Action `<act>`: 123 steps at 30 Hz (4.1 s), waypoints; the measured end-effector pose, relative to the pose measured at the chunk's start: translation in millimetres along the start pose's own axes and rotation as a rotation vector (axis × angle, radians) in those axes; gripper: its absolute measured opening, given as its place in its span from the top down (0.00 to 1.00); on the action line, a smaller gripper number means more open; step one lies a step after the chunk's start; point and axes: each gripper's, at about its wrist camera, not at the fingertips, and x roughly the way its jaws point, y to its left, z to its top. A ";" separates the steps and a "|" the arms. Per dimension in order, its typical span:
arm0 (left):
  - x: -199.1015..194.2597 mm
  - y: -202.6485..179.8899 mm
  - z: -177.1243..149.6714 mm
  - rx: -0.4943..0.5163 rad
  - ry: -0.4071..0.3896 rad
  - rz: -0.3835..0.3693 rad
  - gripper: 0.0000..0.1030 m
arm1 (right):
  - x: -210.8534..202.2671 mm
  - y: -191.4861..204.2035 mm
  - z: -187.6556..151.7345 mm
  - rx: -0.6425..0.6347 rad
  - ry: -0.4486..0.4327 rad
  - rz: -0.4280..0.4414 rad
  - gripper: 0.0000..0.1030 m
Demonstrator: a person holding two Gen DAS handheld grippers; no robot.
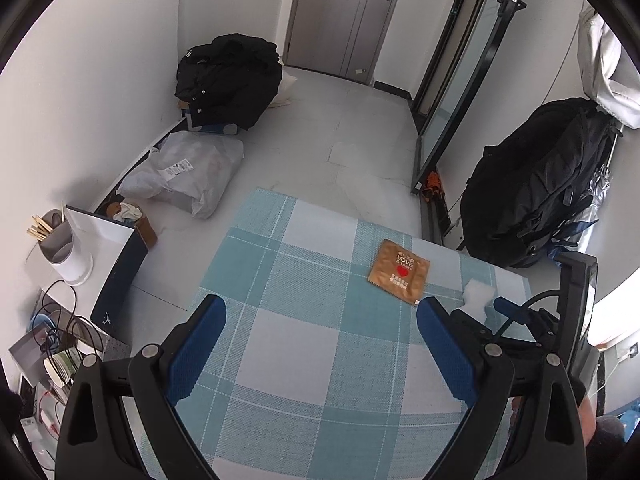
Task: Collect trash
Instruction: 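Lower the right tool onto the white foam piece and close on it, then lower the left tool onto the brown LOVE & TASTY packet and close on it, then carry the brown packet and white foam with both tools over the white bin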
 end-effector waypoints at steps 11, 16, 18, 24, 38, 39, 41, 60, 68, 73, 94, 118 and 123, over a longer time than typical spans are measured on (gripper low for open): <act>-1.6 -8.7 -4.7 0.056 -0.004 0.039 0.08 | 1.5 8.9 -4.4 -0.075 0.017 -0.020 0.46; -2.6 -12.7 -6.4 0.072 -0.005 0.049 0.08 | -4.6 3.1 -8.4 -0.061 0.022 0.008 0.64; -2.5 -14.0 -7.1 0.075 -0.004 0.051 0.08 | -6.7 1.2 -10.0 -0.058 0.027 0.020 0.70; -2.9 -17.7 -10.9 0.082 -0.001 0.061 0.08 | -20.1 0.7 -16.6 -0.071 0.011 0.067 0.78; 0.6 -22.9 -13.4 0.068 0.019 0.067 0.08 | -49.3 -11.0 -36.4 -0.081 0.005 0.170 0.79; 1.1 -22.7 -11.9 0.067 0.021 0.059 0.08 | -50.0 -10.8 -38.8 -0.090 0.010 0.172 0.79; 1.8 -23.4 -7.6 0.071 0.026 0.026 0.08 | -50.8 -9.7 -43.6 -0.108 0.023 0.177 0.79; 116.6 -88.4 33.6 0.387 0.292 -0.014 0.08 | -72.9 -37.5 -54.6 -0.120 0.003 0.202 0.79; 138.7 -86.5 24.0 0.427 0.357 0.039 0.08 | -74.7 -50.5 -57.9 -0.098 -0.002 0.198 0.79; 138.4 -81.9 26.0 0.417 0.347 0.017 0.11 | -78.7 -54.5 -59.0 -0.087 -0.012 0.196 0.79; 118.6 -78.6 13.9 0.379 0.327 -0.006 0.62 | -92.7 -51.5 -61.2 -0.105 -0.057 0.195 0.79; 63.0 -57.5 -23.9 0.194 0.242 -0.057 0.95 | -134.5 -14.3 -95.5 -0.075 -0.081 0.197 0.79; 49.0 -57.2 -31.2 0.208 0.211 -0.067 0.98 | -137.7 3.7 -111.0 -0.076 -0.066 0.194 0.79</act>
